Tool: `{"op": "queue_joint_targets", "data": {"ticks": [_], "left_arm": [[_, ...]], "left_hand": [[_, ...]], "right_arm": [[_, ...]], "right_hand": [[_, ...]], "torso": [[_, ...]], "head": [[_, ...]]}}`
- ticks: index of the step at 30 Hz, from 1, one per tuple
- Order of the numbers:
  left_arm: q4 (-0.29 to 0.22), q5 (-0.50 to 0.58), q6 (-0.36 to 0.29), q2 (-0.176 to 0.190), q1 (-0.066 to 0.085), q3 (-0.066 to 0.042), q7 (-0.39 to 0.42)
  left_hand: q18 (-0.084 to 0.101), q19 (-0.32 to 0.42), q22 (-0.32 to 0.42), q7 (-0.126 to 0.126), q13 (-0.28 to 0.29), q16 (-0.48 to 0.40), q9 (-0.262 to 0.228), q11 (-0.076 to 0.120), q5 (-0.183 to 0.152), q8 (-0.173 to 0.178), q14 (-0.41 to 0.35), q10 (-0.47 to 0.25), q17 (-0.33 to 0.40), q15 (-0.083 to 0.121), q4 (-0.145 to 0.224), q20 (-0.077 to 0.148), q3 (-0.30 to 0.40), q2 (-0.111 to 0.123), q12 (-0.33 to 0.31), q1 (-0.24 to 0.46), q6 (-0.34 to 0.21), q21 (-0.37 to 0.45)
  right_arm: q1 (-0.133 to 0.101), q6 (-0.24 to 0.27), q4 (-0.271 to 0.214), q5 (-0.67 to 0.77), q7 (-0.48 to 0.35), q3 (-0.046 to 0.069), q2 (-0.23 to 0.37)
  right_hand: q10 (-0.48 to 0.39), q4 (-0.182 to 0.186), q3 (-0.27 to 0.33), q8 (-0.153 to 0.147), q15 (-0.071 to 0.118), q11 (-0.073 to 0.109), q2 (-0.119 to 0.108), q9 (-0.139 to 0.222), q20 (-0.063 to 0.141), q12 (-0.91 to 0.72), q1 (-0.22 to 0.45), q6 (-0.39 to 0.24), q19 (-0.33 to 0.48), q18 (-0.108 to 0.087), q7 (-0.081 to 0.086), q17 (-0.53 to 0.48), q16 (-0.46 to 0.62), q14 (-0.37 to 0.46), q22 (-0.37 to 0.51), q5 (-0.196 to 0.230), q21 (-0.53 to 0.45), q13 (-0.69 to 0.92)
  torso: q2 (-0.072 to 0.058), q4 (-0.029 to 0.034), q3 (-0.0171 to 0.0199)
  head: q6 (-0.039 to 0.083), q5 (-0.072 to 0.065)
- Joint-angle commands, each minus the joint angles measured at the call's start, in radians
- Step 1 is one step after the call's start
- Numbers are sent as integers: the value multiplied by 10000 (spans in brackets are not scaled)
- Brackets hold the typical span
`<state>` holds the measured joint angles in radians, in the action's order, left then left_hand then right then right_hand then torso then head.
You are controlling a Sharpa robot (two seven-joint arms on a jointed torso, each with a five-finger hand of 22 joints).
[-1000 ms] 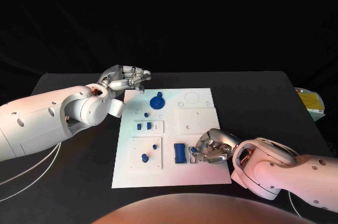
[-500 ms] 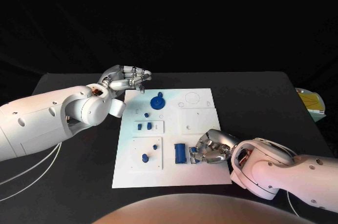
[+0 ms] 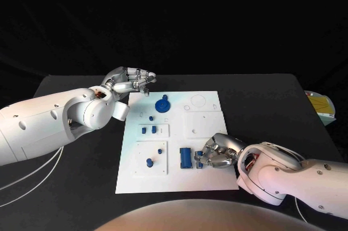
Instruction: Assemble the parts on the task board
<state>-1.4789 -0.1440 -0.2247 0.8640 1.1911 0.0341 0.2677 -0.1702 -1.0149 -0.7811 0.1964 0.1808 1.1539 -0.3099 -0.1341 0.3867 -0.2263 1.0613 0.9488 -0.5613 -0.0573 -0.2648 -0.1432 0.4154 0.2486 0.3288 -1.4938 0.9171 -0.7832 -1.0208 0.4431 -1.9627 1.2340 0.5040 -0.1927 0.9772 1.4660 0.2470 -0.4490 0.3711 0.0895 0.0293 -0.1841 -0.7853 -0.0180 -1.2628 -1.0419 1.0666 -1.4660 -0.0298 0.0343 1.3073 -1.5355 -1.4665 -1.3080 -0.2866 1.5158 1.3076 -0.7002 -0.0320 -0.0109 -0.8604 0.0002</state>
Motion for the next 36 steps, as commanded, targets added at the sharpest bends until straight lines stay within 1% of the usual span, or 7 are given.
{"op": "queue_joint_targets", "data": {"ticks": [1, 8, 12, 28, 32, 34, 36], "left_arm": [[-22, 49, 151, -10, 5, -6, 41], [-15, 49, 152, -14, 5, -6, 39], [-12, 49, 147, -15, 5, -6, 39], [-7, 49, 140, -14, 5, -6, 42], [-8, 49, 138, -11, 5, -6, 41], [-11, 49, 137, -10, 5, -6, 41], [-14, 49, 136, -9, 5, -6, 41]], "left_hand": [[-135, 3, -11, -4, 12, 35, -13, -11, 24, -66, -84, -49, 12, -12, 13, -51, -54, -95, 40, -34, -39, 60], [-135, 3, -12, -4, 14, 37, -15, -10, 27, -69, -86, -55, 14, -12, 16, -50, -46, -105, 47, -42, -41, 59], [-135, 3, -12, -4, 14, 37, -15, -10, 27, -69, -86, -55, 14, -12, 16, -50, -46, -105, 47, -42, -41, 59], [-135, 3, -12, -4, 14, 37, -15, -10, 27, -69, -86, -55, 14, -12, 16, -50, -46, -105, 47, -42, -41, 59], [-135, 3, -12, -4, 14, 37, -15, -10, 27, -69, -86, -55, 14, -12, 16, -50, -46, -105, 47, -42, -41, 59], [-135, 3, -12, -4, 14, 37, -15, -10, 27, -69, -86, -55, 14, -12, 16, -50, -46, -105, 47, -42, -41, 59], [-135, 3, -12, -4, 14, 37, -15, -10, 27, -69, -86, -55, 14, -12, 16, -50, -46, -105, 47, -42, -41, 59]], "right_arm": [[19, -194, -36, 170, -28, -6, -31], [21, -171, -44, 177, -53, -6, -15], [22, -172, -55, 179, -94, -6, -13], [31, -289, -74, 166, -223, -6, 62], [32, -292, -17, 170, -233, -6, 102], [32, -290, 31, 171, -250, -6, 115], [32, -281, 79, 172, -267, -6, 118]], "right_hand": [[94, -8, 51, -44, 71, 47, -76, 14, 79, -40, 27, -3, -901, 179, 49, 1849, -23, -885, -2397, -21, 28, 918], [94, 98, 191, -44, 67, 43, -100, 25, 78, -37, 51, -1, -901, 178, 52, 1845, -21, -884, -2398, 51, 25, 920], [98, 352, 518, -40, 62, 38, -156, 51, 72, -43, 86, 6, -902, 179, 56, 1845, -20, -885, -2401, 374, 25, 931], [112, 426, 879, -29, 65, 45, -242, 74, 73, -73, 53, 20, -908, 182, 45, 1874, -31, -890, -2410, 649, 39, 956], [109, 330, 921, -27, 79, 56, -40, 95, 81, -59, -373, 8, -908, 182, 34, 1875, -31, -890, -2411, 976, 35, 956], [111, 244, 881, -31, 82, 64, 160, 120, 88, -62, -855, -8, -909, 183, 26, 1876, -30, -890, -2415, 1651, 38, 965], [108, 230, 853, -34, 84, 68, 290, 139, 88, -52, -1077, -12, -913, 185, 18, 1878, -30, -891, -2421, 1805, 48, 963]], "torso": [[4, -6, 0], [-2, -3, 3], [-1, -7, 3], [2, 1, -2], [-4, -4, -3], [-3, -8, -1], [-4, -7, -1]], "head": [[-13, 6], [-11, 27], [-32, 30], [-59, 29], [-58, 32], [-52, 27], [-55, 33]]}}
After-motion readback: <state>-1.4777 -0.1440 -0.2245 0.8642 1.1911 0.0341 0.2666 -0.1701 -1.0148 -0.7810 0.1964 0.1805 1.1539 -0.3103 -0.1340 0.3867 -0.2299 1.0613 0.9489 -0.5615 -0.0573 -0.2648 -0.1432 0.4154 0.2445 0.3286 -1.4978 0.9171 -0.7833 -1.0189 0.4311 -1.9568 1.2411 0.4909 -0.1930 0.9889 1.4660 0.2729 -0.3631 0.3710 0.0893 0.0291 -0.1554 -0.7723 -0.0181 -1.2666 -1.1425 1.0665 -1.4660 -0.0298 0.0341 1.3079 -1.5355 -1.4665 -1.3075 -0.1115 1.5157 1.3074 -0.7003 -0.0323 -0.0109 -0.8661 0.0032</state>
